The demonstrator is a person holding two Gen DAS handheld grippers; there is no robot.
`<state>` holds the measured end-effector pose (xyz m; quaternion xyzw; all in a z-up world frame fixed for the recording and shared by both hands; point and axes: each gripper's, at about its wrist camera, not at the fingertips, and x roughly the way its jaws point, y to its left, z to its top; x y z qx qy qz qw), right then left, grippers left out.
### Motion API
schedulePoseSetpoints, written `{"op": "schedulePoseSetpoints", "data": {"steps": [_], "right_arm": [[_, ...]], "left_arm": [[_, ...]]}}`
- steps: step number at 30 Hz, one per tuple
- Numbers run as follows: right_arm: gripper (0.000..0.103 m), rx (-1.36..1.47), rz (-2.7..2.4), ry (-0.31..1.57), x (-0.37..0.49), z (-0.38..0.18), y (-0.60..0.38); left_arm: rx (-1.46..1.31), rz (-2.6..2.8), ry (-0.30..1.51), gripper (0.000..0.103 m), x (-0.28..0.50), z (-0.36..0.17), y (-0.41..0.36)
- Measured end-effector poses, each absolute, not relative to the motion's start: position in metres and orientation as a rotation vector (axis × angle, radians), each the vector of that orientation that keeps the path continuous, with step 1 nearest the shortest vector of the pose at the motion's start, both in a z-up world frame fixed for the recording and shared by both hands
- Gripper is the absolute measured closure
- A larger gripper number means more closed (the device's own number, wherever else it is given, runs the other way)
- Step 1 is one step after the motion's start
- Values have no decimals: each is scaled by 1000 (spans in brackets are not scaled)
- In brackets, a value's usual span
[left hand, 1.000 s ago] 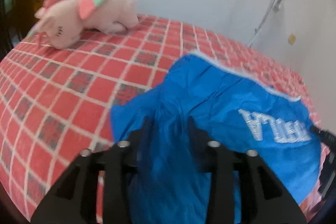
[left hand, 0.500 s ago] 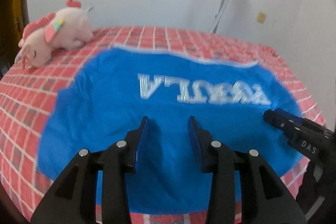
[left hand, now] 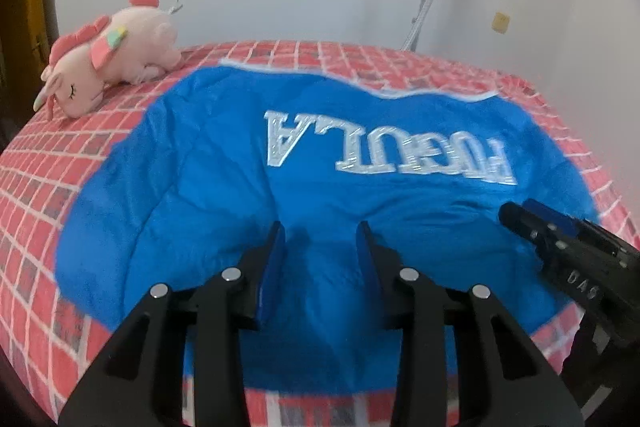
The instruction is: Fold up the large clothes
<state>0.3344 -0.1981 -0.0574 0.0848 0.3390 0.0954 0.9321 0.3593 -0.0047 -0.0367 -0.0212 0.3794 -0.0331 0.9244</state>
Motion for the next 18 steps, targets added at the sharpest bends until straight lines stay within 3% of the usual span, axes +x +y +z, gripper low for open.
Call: {"op": "schedulePoseSetpoints", "data": {"steps": [11, 18], "right_arm": [[67, 27, 125, 714, 320, -78, -172], [67, 32, 128, 747, 324, -83, -174]], "left_arm": [[90, -31, 780, 66, 349, -59, -23], [25, -67, 813, 66, 358, -63, -12]]}}
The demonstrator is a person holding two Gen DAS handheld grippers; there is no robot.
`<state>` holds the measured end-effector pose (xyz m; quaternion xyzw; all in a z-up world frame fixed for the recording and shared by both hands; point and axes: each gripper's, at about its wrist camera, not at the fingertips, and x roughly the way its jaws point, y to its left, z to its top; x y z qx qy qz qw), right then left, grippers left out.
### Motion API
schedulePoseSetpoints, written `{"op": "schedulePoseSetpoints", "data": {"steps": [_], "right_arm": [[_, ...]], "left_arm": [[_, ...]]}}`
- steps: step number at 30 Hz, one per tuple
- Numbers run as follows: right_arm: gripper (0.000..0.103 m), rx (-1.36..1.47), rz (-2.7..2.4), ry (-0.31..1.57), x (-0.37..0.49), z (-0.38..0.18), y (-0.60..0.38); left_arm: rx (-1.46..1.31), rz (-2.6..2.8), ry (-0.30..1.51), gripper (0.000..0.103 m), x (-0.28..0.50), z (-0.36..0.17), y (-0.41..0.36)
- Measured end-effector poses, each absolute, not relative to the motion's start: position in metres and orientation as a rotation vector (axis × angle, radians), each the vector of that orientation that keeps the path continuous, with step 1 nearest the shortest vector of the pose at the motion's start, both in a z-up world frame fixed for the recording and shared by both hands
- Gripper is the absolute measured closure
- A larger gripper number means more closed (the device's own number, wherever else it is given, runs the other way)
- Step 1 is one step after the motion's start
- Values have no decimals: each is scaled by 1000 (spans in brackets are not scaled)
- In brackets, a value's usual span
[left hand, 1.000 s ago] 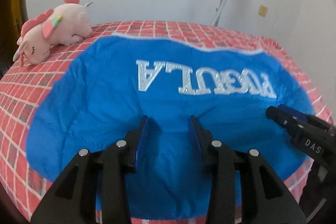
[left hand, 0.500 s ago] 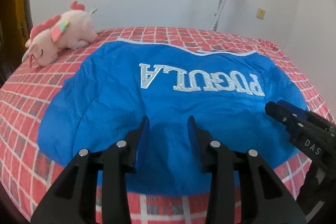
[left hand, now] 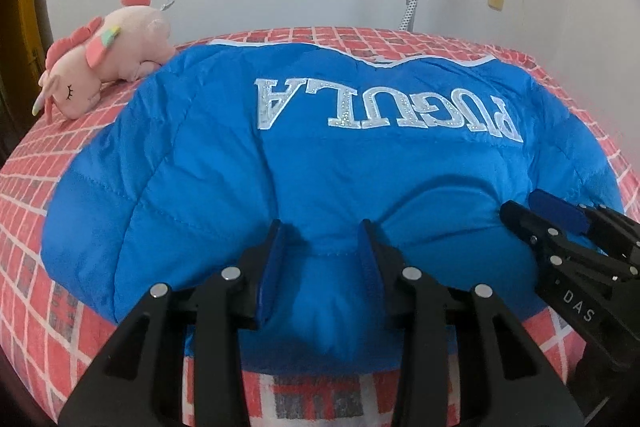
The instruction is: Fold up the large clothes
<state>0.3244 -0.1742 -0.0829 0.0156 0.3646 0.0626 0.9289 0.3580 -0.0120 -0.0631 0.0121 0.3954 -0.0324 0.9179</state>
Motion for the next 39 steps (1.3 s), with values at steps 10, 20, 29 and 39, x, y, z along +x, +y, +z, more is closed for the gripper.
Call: {"op": "schedulePoseSetpoints", "data": {"steps": [10, 20, 29, 39], "right_arm": [[33, 128, 77, 710, 326, -33, -234], [12, 323, 4, 854, 355, -63, -336], [10, 414, 168, 939, 367, -88, -333], [14, 436, 227, 964, 375, -102, -321]], "left_arm": [[34, 43, 794, 43, 358, -9, 29], [-96, 103, 895, 23, 386, -22, 124], [-217, 21, 949, 13, 393, -40, 144], [-326, -59, 984, 21, 400, -62, 140]]}}
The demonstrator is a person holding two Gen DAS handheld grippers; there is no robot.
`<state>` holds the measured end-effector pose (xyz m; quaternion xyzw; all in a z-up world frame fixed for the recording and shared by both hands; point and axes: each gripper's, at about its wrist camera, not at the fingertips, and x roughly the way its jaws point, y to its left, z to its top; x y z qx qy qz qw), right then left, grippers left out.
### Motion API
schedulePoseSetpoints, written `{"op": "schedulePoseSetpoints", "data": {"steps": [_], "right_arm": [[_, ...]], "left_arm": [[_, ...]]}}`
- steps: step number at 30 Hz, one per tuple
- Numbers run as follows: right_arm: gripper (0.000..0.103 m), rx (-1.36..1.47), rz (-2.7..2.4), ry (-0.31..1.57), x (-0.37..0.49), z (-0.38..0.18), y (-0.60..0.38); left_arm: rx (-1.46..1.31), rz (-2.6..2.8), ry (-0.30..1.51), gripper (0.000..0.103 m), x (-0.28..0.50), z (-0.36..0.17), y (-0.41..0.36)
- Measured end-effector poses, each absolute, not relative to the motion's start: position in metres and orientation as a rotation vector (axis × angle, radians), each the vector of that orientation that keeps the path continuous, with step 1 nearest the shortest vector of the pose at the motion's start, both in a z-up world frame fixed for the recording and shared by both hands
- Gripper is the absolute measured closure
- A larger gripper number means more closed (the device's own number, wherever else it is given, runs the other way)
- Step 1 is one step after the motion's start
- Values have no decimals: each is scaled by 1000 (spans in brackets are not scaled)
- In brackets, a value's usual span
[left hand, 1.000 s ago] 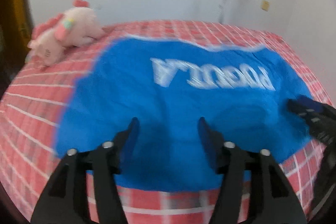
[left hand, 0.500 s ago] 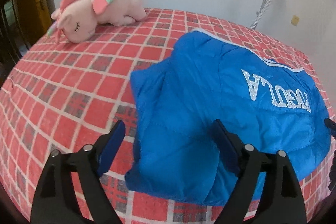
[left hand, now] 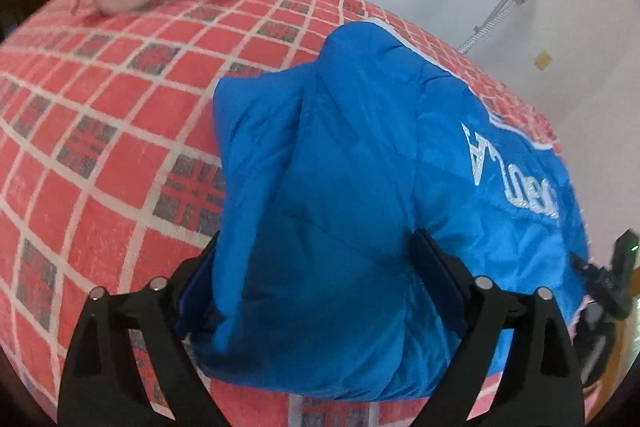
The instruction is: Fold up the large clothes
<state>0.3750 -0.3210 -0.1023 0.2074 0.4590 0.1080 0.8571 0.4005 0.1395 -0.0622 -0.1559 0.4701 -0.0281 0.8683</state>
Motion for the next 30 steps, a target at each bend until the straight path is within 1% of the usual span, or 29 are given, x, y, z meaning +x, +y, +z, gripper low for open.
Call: {"op": "schedulePoseSetpoints", "data": {"steps": [1, 2, 3, 4, 5, 6, 7, 8, 9, 11, 14, 17, 22, 25, 30], "right_arm": [[21, 440, 244, 963, 375, -101, -318], [28, 444, 251, 962, 375, -101, -316], [29, 444, 256, 958, 375, -99, -314], [35, 441, 258, 955, 375, -98, -314], [41, 441, 266, 948, 374, -96, -313], [44, 447, 269, 944, 373, -95, -312], [49, 451, 271, 939, 373, -92, -312], [54, 449, 273, 934, 372, -91, -313], [56, 452, 274, 925, 370, -88, -313], [64, 461, 279, 910, 367, -82, -316], [70, 466, 293, 883, 360, -71, -318], [73, 453, 301, 858, 352, -57, -316], [74, 428, 312, 830, 331, -29, -312], [74, 375, 326, 797, 300, -7, -307], [74, 320, 367, 738, 238, 20, -306]], "left_arm": [[-317, -51, 978, 24, 399, -60, 136], [-306, -45, 973, 30, 398, -57, 133], [-292, -40, 963, 40, 397, -55, 130], [-274, -31, 947, 44, 395, -51, 126], [-267, -22, 936, 53, 394, -49, 125], [-269, -15, 923, 60, 392, -46, 124], [-283, -11, 907, 63, 390, -43, 125], [-294, -11, 897, 68, 389, -39, 128], [-303, -11, 887, 73, 387, -36, 129], [-320, -13, 863, 78, 384, -29, 131], [-347, -23, 838, 81, 379, -20, 133], [-349, -33, 804, 84, 372, -6, 129], [-347, -73, 757, 85, 353, 22, 121], [-334, -111, 740, 86, 332, 40, 116], [-325, -191, 723, 86, 275, 62, 115]]}}
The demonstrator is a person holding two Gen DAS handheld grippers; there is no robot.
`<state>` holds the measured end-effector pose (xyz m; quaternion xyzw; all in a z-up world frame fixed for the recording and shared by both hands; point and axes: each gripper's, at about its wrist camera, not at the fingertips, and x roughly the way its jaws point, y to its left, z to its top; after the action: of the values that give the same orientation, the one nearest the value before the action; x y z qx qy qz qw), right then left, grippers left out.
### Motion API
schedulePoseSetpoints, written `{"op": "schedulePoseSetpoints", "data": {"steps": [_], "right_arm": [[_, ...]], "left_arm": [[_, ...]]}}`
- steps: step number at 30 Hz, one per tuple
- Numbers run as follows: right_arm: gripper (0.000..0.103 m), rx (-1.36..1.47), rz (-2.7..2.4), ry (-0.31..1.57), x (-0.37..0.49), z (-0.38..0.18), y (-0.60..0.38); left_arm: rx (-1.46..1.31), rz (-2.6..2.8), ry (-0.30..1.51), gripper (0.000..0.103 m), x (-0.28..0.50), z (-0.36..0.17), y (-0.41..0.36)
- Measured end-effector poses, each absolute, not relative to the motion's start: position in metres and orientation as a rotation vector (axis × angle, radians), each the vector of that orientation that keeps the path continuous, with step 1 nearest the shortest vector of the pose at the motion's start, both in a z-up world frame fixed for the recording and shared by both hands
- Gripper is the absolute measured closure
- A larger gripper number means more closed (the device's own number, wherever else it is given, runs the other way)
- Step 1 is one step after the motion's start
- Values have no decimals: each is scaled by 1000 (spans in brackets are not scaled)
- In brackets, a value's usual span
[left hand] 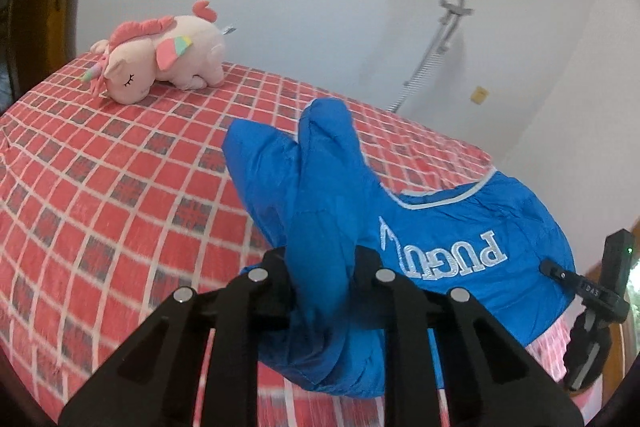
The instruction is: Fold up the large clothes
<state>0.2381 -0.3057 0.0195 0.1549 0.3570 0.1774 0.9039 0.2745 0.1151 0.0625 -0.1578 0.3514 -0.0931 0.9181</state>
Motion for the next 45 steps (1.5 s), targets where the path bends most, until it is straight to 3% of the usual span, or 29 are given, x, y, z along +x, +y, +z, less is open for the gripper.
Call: {"op": "schedulePoseSetpoints", "data": {"steps": [5, 14, 21, 29, 37, 40, 42, 45], "right_arm": [[74, 274, 412, 717, 174, 26, -304], [74, 272, 393, 777, 122, -13, -303], [69, 314, 322, 869, 123, -72, -311], [61, 315, 308, 827, 110, -98, -311], [51, 319, 265, 787, 106, -103, -309], [43, 306, 225, 766, 95, -95, -309], [43, 268, 175, 720, 77, -83, -309], [42, 251, 148, 656, 52, -62, -309]], "left_arm": [[-310, -243, 723, 86, 213, 63, 125], [-270, -202, 786, 84, 149, 20, 137], [-223, -135, 861, 71, 144, -33, 145], [-111, -76, 790, 64, 131, -55, 130], [-115, -47, 772, 61, 128, -55, 127], [-137, -67, 784, 57, 119, -44, 133], [-143, -68, 768, 48, 108, -35, 141], [-156, -31, 697, 46, 82, -13, 154]]}}
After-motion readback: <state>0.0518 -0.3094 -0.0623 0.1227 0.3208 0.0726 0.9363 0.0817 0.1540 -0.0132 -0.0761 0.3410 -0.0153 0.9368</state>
